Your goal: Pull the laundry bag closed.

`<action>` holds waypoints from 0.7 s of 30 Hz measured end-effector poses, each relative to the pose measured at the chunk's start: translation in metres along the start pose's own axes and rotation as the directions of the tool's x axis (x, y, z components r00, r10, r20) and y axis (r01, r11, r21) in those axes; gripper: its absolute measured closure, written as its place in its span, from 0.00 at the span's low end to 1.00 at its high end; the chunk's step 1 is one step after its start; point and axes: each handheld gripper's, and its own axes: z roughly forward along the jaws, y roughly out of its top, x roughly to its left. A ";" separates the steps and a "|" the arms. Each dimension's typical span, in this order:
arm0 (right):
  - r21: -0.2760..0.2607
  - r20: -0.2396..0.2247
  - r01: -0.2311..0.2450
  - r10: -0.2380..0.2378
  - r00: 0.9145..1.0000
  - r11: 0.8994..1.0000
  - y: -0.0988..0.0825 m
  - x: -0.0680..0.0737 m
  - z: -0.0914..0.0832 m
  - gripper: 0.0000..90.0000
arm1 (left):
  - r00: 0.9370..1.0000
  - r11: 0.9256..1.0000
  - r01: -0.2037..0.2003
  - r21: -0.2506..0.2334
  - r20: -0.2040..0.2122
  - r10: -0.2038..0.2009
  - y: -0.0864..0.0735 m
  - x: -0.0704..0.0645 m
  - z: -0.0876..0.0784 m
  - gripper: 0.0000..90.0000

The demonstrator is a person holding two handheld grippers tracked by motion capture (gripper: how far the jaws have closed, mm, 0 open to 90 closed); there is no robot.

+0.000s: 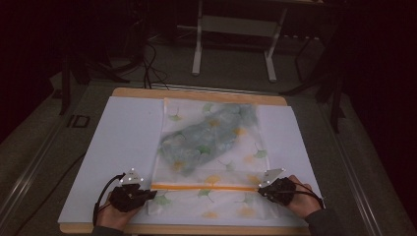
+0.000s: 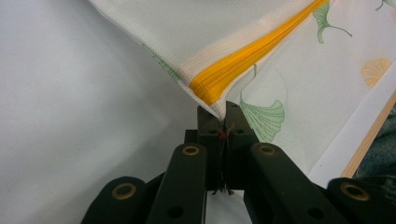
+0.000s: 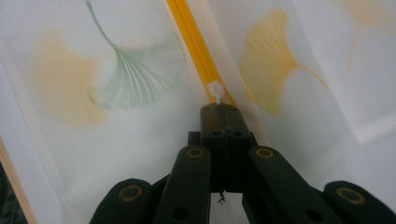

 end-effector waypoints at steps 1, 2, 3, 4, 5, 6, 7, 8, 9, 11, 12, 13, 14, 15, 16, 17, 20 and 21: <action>0.003 0.004 -0.006 0.006 1.000 1.000 -0.003 -0.001 -0.002 1.00 | 1.000 1.000 0.001 0.000 0.001 -0.001 0.000 0.000 0.000 0.98; 0.006 0.009 -0.007 0.007 1.000 1.000 -0.006 -0.002 -0.004 1.00 | 1.000 1.000 0.000 0.001 0.002 0.000 0.000 0.000 0.000 0.98; 0.007 0.011 -0.016 0.016 1.000 1.000 -0.008 -0.003 -0.005 1.00 | 1.000 1.000 0.002 0.002 0.002 -0.002 0.000 0.000 0.000 0.98; 0.013 0.015 -0.019 0.019 1.000 1.000 -0.011 -0.004 -0.007 1.00 | 1.000 1.000 0.003 0.004 0.002 -0.003 -0.001 0.000 0.000 0.98; 0.015 0.021 -0.023 0.023 1.000 1.000 -0.015 -0.006 -0.009 1.00 | 1.000 1.000 0.002 0.004 0.005 -0.002 -0.001 0.000 0.001 0.98; 0.016 0.024 -0.032 0.032 0.999 0.999 -0.017 -0.007 -0.011 1.00 | 1.000 1.000 0.002 0.004 0.005 -0.002 -0.001 0.000 0.001 0.98; 0.016 0.027 -0.037 0.036 0.999 0.999 -0.020 -0.008 -0.012 1.00 | 1.000 1.000 0.002 0.004 0.005 -0.002 -0.001 -0.001 0.001 0.98; 0.013 0.028 -0.044 0.044 0.999 0.999 -0.024 -0.010 -0.013 1.00 | 1.000 1.000 0.002 0.005 0.007 -0.002 -0.001 -0.001 0.001 0.98; 0.014 0.029 -0.051 0.051 0.998 0.999 -0.027 -0.011 -0.015 1.00 | 1.000 1.000 0.001 0.006 0.015 -0.001 -0.002 -0.001 0.001 0.98; -0.004 0.023 -0.064 0.064 0.998 0.998 -0.031 -0.012 -0.017 1.00 | 1.000 1.000 0.010 0.021 0.015 -0.011 -0.002 -0.002 0.003 0.98; -0.004 0.025 -0.067 0.068 0.997 0.998 -0.032 -0.011 -0.017 1.00 | 1.000 1.000 0.013 0.027 0.016 -0.013 -0.003 -0.002 0.004 0.98; -0.001 0.027 -0.068 0.068 0.997 0.998 -0.032 -0.011 -0.017 1.00 | 1.000 0.999 0.014 0.029 0.014 -0.015 -0.003 -0.002 0.005 0.98; -0.003 0.028 -0.065 0.065 0.997 0.998 -0.033 -0.011 -0.015 1.00 | 1.000 0.999 0.006 0.032 0.012 -0.007 -0.003 -0.002 0.004 0.98; -0.006 0.026 -0.071 0.071 0.997 0.997 -0.033 -0.010 -0.014 1.00 | 1.000 1.000 -0.001 0.031 0.005 0.000 -0.004 -0.003 0.004 0.97; -0.011 0.022 -0.081 0.081 0.996 0.997 -0.034 -0.011 -0.013 1.00 | 1.000 0.999 0.002 0.034 -0.013 -0.001 -0.005 -0.003 0.004 0.95; -0.025 0.017 -0.094 0.095 0.995 0.995 -0.035 -0.012 -0.012 0.99 | 1.000 0.999 0.002 0.034 -0.022 -0.001 -0.005 -0.002 0.003 0.91; -0.044 -0.008 -0.110 0.110 0.994 0.993 -0.037 -0.012 -0.012 0.90 | 1.000 1.000 0.020 0.008 -0.019 -0.020 -0.008 0.002 -0.001 0.83; -0.049 -0.010 -0.116 0.115 0.993 0.992 -0.037 -0.012 -0.012 0.86 | 1.000 1.000 0.023 -0.004 -0.021 -0.023 -0.008 0.003 -0.003 0.80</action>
